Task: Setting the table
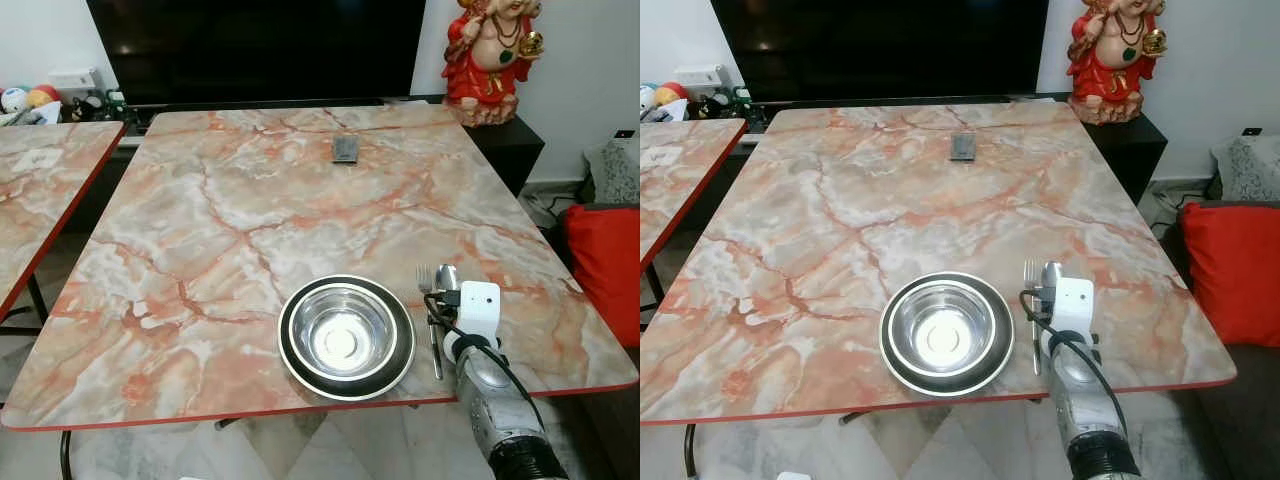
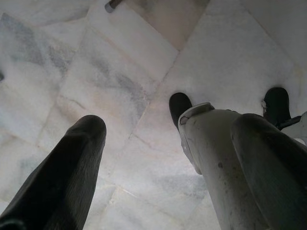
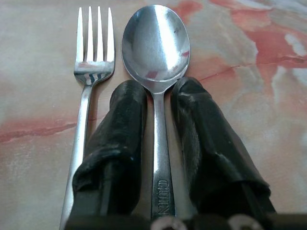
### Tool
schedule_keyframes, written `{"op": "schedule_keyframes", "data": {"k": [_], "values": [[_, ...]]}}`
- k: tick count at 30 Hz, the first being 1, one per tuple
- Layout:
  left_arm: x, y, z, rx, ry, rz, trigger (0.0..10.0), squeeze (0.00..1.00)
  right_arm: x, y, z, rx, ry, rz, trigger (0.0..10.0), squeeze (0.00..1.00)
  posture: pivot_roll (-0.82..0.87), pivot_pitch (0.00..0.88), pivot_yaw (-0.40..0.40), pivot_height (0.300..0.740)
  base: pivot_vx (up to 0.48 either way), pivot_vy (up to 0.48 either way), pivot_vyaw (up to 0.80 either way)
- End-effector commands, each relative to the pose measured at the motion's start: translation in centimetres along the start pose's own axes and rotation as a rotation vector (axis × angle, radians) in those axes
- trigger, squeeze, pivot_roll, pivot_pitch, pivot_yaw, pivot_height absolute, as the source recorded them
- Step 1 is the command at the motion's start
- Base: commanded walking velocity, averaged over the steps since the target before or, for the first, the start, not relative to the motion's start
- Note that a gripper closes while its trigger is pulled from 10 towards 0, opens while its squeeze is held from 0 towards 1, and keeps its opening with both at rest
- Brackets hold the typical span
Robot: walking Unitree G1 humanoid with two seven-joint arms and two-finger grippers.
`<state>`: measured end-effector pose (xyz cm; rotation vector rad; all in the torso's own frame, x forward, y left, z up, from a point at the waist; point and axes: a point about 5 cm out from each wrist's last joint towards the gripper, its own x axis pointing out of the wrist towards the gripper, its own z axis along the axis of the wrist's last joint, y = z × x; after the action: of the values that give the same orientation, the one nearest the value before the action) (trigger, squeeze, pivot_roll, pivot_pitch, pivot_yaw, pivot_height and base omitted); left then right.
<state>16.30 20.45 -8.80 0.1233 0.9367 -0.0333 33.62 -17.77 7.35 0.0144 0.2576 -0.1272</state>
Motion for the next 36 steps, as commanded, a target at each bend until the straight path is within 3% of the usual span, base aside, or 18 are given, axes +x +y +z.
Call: {"op": "schedule_keyframes", "data": {"k": [1, 19, 26, 36], "values": [[-0.2, 0.2, -0.8, 0.016, 0.028, -0.004, 10.0, 0.00, 0.0, 0.1, -0.5, -0.020, 0.016, -0.003, 10.0, 0.00, -0.02, 0.080, 0.022, 0.740, 0.000, 0.000, 0.00], [-0.2, 0.2, -0.7, 0.014, 0.028, -0.007, 10.0, 0.00, -0.2, 0.0, 1.4, 0.037, -0.121, -0.051, 10.0, 0.00, -0.02, 0.087, 0.020, 0.740, 0.000, 0.000, 0.00], [-0.2, 0.3, -0.7, 0.009, 0.025, 0.008, 10.0, 0.00, -0.8, -0.6, 4.3, 0.111, -0.323, -0.074, 10.0, 0.00, -0.02, 0.091, 0.019, 0.740, 0.000, 0.000, 0.00], [-0.2, 0.2, -0.6, -0.006, 0.014, 0.023, 10.0, 0.00, -1.3, -1.3, 5.5, 0.093, -0.404, -0.074, 10.0, 0.00, -0.03, 0.076, 0.013, 0.740, 0.000, 0.000, 0.00]]}}
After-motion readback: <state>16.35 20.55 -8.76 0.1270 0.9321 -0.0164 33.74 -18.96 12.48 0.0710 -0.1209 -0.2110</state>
